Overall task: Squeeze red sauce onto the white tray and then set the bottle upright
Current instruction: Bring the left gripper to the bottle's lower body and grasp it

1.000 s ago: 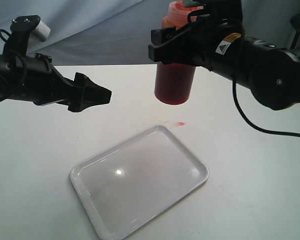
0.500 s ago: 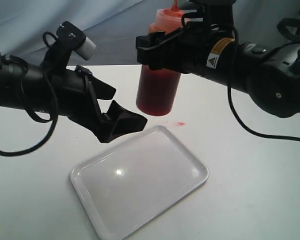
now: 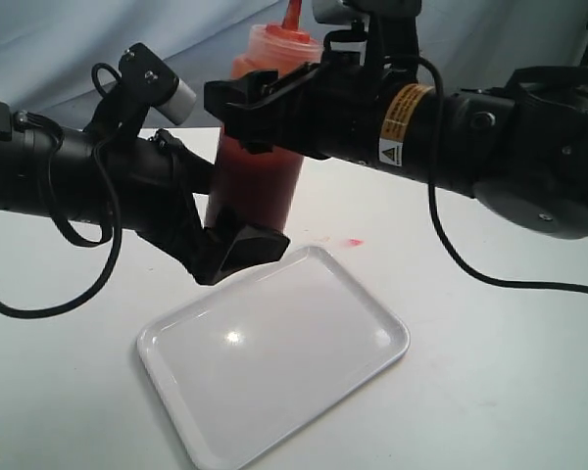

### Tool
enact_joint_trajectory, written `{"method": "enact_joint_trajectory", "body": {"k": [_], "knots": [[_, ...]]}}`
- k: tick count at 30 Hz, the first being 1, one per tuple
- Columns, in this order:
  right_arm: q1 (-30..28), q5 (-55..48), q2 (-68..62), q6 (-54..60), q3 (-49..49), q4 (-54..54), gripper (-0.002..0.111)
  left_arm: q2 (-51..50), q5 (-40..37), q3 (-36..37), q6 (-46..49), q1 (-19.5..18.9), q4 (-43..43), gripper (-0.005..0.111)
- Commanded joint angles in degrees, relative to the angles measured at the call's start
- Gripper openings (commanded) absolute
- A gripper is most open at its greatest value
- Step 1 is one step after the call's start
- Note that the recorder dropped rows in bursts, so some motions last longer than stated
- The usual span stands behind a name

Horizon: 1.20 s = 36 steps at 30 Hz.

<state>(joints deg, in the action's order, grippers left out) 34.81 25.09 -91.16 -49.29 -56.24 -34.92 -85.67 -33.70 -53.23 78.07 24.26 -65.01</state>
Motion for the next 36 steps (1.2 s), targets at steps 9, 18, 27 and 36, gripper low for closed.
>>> {"method": "enact_joint_trajectory", "body": {"k": [9,18,27,36], "knots": [[0.0,10.9,4.8,-11.1,-0.5,-12.5,0.0,0.2,5.4,2.2,0.0,0.3,0.2,0.104],[0.0,10.3,6.7,-16.8,-0.5,-16.3,0.0,0.2,4.6,2.2,-3.4,0.3,-0.9,0.104],[0.0,5.4,6.7,-16.0,-0.5,-15.8,0.0,1.2,5.0,2.2,-3.5,0.3,-0.9,0.104],[0.0,7.0,6.7,-17.6,-0.5,-15.1,0.0,5.9,6.5,2.2,-3.5,0.3,-0.9,0.104]]}}
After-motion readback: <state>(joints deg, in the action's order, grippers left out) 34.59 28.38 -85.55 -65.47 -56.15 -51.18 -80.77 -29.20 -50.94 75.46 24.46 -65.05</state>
